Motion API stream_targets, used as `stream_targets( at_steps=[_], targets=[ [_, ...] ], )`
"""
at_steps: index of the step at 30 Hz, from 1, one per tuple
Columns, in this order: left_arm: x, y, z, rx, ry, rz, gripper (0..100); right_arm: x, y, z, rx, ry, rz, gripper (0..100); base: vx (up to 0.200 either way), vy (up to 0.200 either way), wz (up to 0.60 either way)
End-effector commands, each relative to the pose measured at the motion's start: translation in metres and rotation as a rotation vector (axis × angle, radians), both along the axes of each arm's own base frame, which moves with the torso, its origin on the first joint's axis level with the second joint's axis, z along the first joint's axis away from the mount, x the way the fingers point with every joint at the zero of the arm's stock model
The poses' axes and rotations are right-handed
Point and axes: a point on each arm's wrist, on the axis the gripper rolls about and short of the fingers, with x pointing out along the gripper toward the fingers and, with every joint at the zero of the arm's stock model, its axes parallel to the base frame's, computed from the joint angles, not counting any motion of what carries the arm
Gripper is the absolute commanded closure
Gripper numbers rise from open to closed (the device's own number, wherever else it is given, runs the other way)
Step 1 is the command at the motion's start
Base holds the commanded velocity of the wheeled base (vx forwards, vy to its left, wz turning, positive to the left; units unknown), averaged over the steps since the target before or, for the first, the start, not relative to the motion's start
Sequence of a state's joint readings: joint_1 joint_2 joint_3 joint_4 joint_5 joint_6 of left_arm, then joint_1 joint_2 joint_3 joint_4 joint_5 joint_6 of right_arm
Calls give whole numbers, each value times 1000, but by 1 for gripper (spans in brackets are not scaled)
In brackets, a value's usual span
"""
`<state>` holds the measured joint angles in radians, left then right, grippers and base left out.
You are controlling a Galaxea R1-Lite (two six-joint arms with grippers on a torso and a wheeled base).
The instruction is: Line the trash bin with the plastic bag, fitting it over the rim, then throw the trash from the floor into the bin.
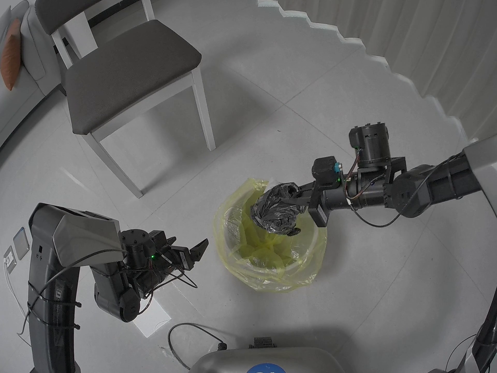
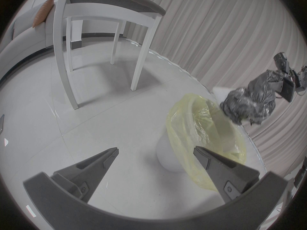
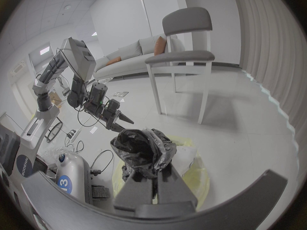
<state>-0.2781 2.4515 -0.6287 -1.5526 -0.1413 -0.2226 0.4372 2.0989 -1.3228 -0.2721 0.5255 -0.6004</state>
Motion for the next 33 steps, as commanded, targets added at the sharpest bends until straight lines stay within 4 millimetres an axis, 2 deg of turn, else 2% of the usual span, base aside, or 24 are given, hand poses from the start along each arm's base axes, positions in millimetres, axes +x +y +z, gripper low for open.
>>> stream_targets(
  at_steps=[1,6,14,27,33],
  targets=[
    [0,1,1,-4,-14,2,0,22,12,-45,-11,83,-10,100,0,0,0],
    [0,1,0,-3,-12,2,0,34,17,-65,4,108,-25,100,0,0,0],
    [-1,1,1,-2,-9,2,0,51,8,-76,4,120,-60,100,0,0,0],
    [-1,2,2,-5,-13,4,0,85,18,-120,-3,187,-82,100,0,0,0],
    [0,6,0,-4,-7,15,0,95,14,-124,-8,200,-96,100,0,0,0]
  ],
)
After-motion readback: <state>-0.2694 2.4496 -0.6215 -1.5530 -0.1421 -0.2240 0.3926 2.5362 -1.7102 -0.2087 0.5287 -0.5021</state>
